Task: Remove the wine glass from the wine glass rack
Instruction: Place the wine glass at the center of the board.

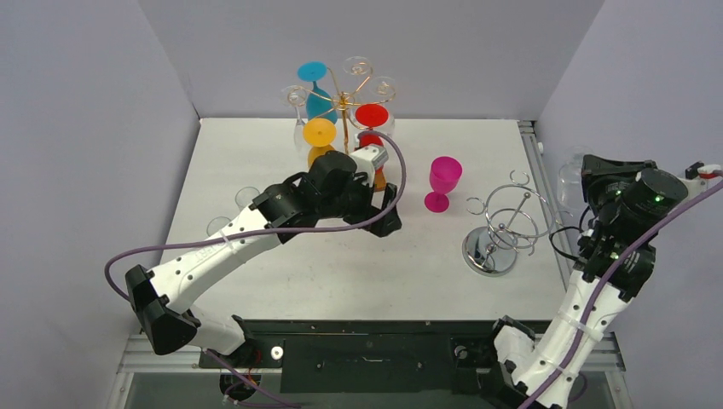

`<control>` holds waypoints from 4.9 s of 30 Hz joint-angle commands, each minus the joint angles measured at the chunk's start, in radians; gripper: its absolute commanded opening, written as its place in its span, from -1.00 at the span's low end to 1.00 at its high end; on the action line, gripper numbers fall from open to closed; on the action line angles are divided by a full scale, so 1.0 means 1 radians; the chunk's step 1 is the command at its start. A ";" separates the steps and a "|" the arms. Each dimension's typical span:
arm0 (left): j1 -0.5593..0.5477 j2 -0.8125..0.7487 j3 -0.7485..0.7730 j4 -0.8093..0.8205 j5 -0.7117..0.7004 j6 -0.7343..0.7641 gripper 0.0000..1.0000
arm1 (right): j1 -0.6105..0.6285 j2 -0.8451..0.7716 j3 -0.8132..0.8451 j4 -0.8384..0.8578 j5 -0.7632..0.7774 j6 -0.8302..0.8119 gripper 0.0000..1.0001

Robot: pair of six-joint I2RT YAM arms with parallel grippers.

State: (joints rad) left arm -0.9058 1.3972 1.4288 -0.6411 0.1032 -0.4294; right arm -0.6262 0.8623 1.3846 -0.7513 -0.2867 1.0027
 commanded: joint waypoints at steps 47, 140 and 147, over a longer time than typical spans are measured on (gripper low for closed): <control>0.233 0.149 -0.103 1.494 0.162 -0.653 0.93 | 0.938 0.323 0.126 0.827 0.142 0.745 -1.00; 0.358 -0.422 -0.239 -0.286 -0.464 -0.307 -1.00 | 1.064 0.210 0.111 0.125 0.318 -0.163 0.53; 0.579 -0.312 -0.343 -0.200 -0.277 -0.262 -1.00 | 1.063 0.174 0.080 0.109 0.365 -0.205 0.54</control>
State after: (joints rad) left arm -0.3916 1.0512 1.0920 -0.9207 -0.2352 -0.7368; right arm 0.4328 1.0794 1.4853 -0.6518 0.0193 0.8448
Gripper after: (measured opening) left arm 0.070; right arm 0.770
